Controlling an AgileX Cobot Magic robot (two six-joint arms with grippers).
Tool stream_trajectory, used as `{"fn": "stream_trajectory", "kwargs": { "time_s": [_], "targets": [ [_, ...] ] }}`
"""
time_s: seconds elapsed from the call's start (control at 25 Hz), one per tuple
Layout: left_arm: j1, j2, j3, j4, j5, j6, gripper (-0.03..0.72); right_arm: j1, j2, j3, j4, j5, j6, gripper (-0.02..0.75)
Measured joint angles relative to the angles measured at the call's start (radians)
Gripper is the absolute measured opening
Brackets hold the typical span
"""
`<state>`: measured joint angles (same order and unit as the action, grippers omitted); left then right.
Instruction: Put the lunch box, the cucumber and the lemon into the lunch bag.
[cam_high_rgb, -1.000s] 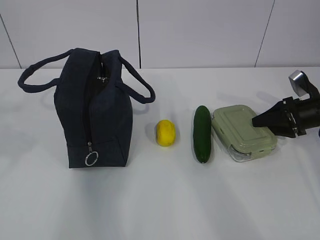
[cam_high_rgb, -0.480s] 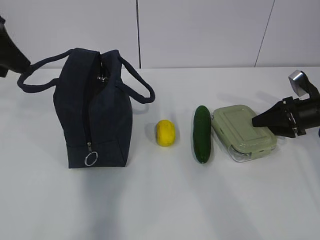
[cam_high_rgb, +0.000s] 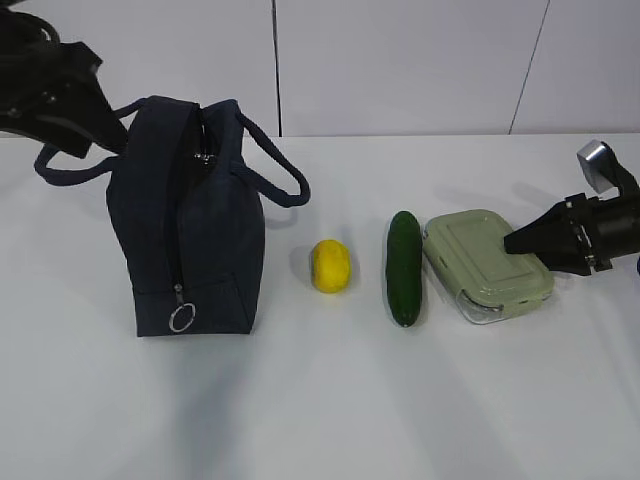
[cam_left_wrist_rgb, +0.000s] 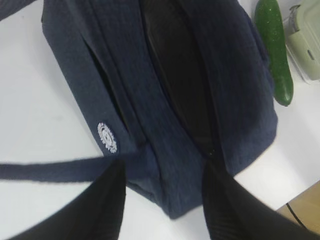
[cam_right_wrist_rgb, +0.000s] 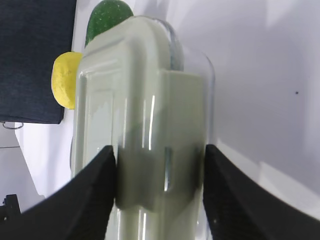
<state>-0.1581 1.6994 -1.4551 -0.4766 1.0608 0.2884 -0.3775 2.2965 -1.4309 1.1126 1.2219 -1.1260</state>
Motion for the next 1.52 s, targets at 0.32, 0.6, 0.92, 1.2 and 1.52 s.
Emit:
{"fn": "stream_trajectory", "kwargs": {
  "time_s": [0.32, 0.6, 0.92, 1.2, 1.52],
  "targets": [
    [-0.013, 0.099, -0.017, 0.07, -0.019, 0.002, 0.344, 0.0, 0.0, 0.0, 0.0, 0.0, 0.006, 0.402],
    [-0.013, 0.129, -0.019, 0.076, -0.035, 0.002, 0.341, 0.0, 0.0, 0.0, 0.0, 0.0, 0.01, 0.4],
    [-0.013, 0.129, -0.019, 0.1, -0.035, 0.002, 0.037, 0.0, 0.0, 0.0, 0.0, 0.0, 0.011, 0.4],
    [-0.017, 0.131, -0.067, 0.16, 0.015, 0.002, 0.02, 0.0, 0.0, 0.0, 0.0, 0.0, 0.022, 0.4],
    [-0.019, 0.132, -0.166, 0.21, 0.091, 0.0, 0.02, 0.0, 0.0, 0.0, 0.016, 0.0, 0.028, 0.383]
  ]
}}
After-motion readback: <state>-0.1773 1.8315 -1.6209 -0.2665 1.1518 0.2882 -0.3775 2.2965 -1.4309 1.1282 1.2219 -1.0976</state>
